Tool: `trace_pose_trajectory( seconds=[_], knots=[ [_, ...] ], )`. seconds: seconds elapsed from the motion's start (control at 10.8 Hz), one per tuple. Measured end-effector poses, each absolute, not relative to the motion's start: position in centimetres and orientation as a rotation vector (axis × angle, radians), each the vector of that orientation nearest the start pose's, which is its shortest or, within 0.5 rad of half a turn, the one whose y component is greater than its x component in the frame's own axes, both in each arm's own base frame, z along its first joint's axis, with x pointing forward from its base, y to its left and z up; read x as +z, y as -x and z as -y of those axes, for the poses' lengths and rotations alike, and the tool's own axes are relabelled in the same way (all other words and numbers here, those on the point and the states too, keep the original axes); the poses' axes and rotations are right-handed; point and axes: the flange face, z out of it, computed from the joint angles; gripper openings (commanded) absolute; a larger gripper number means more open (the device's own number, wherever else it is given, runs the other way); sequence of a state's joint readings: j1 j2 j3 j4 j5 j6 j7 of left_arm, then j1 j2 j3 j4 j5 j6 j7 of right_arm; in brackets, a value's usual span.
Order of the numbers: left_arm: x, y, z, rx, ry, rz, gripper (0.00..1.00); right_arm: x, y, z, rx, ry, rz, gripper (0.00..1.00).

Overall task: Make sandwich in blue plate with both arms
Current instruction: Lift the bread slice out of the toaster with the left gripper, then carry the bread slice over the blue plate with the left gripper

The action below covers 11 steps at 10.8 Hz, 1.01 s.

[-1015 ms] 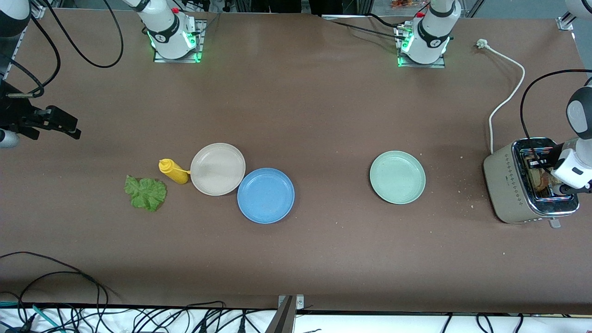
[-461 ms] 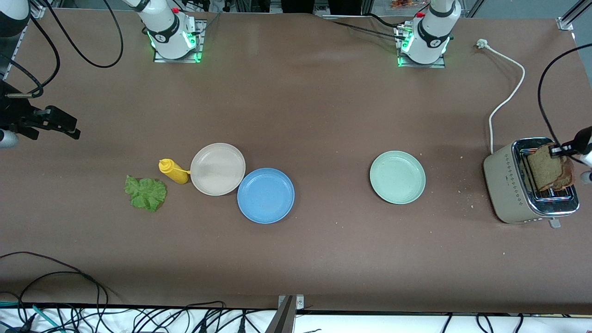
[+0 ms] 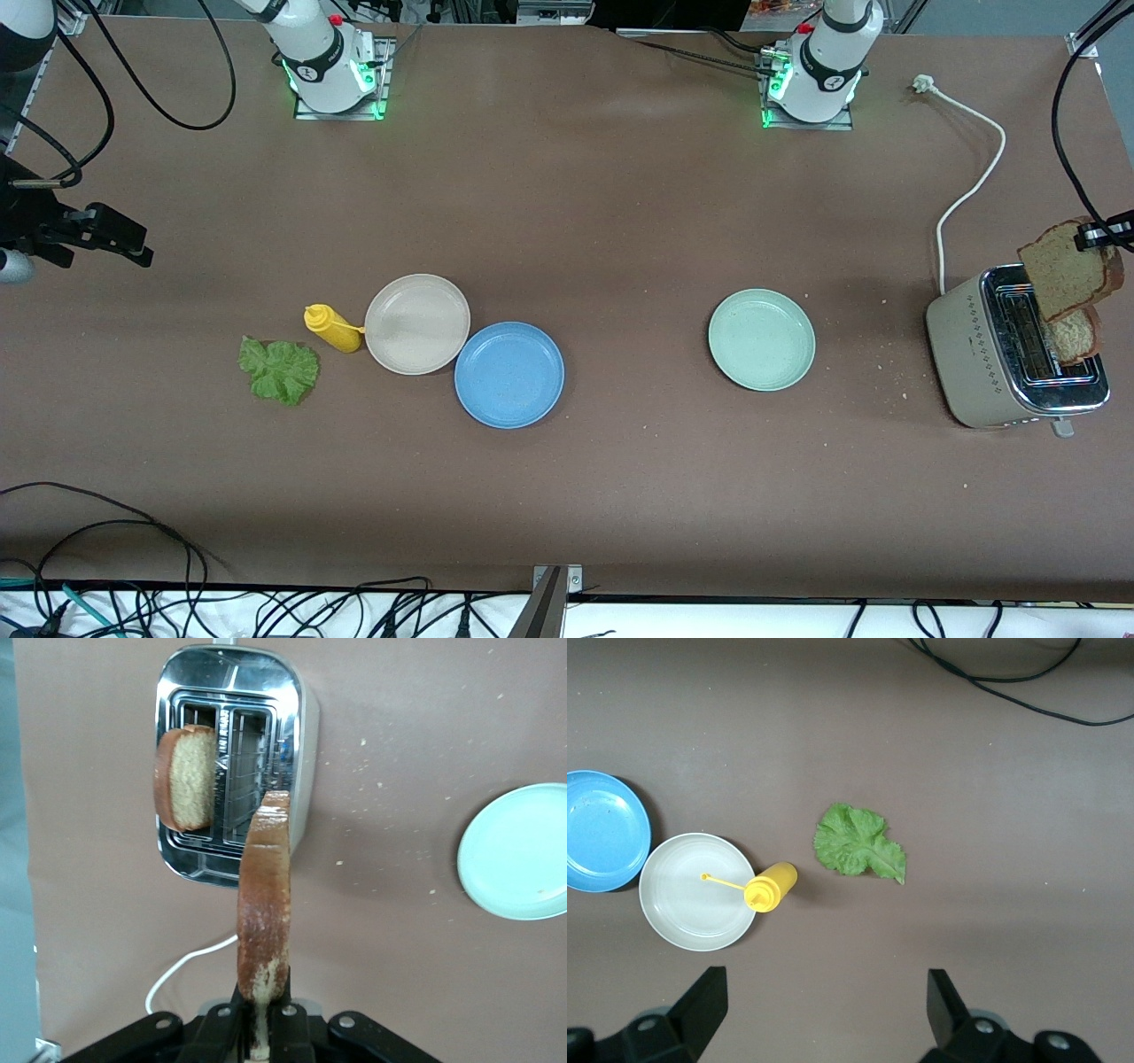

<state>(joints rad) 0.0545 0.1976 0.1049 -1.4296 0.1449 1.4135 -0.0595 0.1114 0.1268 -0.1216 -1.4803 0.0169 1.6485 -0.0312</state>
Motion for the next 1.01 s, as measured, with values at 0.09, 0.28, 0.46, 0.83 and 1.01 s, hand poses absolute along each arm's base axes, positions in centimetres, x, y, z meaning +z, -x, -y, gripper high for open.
trace_pose_trajectory(
  seconds=[0.09, 0.28, 0.46, 0.83, 1.01],
  knots=[
    [57.2, -58.8, -7.9, 0.302, 2.936, 0.413, 0.00, 60.2, -60.1, 0.0, -0.066, 3.140, 0.033, 1.00],
    [57.0, -59.2, -1.1, 0.302, 2.970, 0.595, 0.00, 60.1, -60.1, 0.0, -0.065, 3.140, 0.033, 1.00],
    [56.0, -59.5, 4.4, 0.386, 3.034, 0.780, 0.00, 60.1, -60.1, 0.0, -0.064, 3.140, 0.033, 1.00],
    [51.2, -61.9, 16.0, 0.472, 3.109, 1.084, 0.00, 59.9, -60.2, 0.0, -0.060, 3.141, 0.032, 1.00],
    [48.6, -62.7, 21.8, 0.500, 3.152, 1.199, 0.00, 59.8, -60.2, 0.3, -0.057, 3.141, 0.025, 1.00]
  ],
)
